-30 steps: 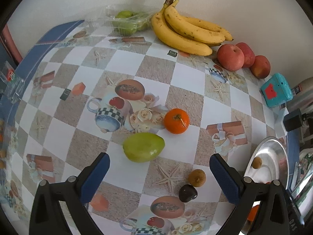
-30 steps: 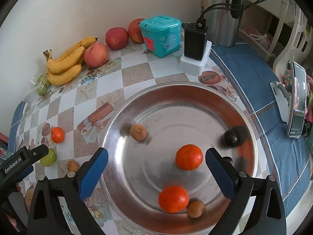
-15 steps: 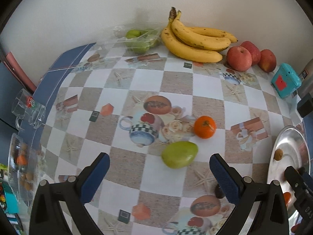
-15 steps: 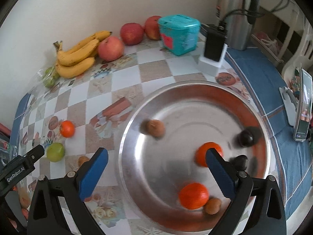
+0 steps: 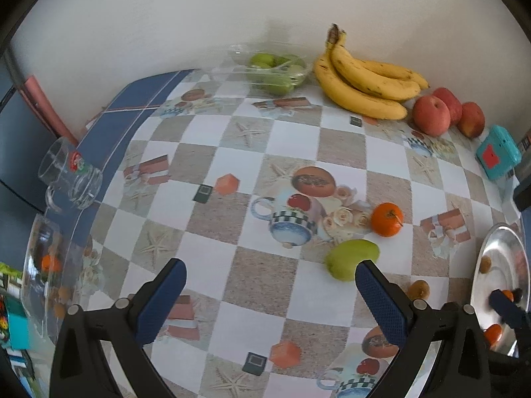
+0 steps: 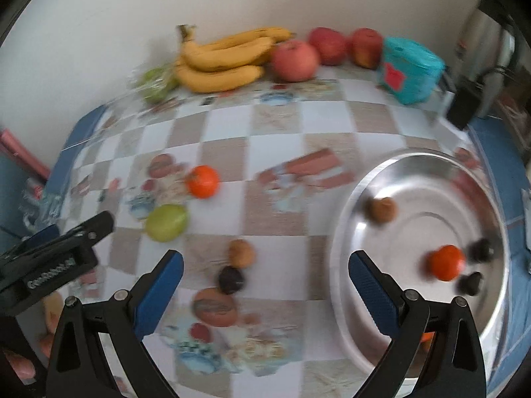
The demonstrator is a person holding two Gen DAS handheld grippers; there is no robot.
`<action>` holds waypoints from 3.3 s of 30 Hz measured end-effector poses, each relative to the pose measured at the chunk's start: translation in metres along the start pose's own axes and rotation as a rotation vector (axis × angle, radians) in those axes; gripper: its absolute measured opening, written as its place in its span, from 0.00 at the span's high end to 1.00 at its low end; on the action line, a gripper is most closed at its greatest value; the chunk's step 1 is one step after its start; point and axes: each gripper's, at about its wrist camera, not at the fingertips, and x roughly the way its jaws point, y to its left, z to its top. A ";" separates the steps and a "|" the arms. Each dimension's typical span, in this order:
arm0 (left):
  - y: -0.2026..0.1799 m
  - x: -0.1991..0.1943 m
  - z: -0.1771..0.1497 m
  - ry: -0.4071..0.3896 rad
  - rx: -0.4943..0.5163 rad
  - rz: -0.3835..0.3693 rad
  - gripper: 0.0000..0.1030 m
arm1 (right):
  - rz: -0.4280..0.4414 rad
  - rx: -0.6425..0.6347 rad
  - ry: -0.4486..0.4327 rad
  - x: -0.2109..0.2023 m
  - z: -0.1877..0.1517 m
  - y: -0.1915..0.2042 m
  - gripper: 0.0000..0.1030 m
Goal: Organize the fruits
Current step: 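Move both open tools back from the bowl toward the dark plum and kiwi, then grasp a dark plum with the right gripper while the left tool approaches a kiwi, then close the left gripper on a brown kiwi while the right gripper holds the plum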
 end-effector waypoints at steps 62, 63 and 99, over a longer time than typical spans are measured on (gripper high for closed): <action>-0.020 0.044 -0.003 0.147 -0.012 -0.120 0.01 | 0.095 -0.023 0.163 0.048 -0.019 0.013 0.74; -0.020 0.044 -0.003 0.145 -0.012 -0.119 0.01 | 0.098 -0.022 0.153 0.045 -0.018 0.014 0.74; -0.130 0.045 -0.036 0.186 0.219 -0.314 0.62 | -0.006 0.227 -0.012 -0.020 -0.002 -0.083 0.74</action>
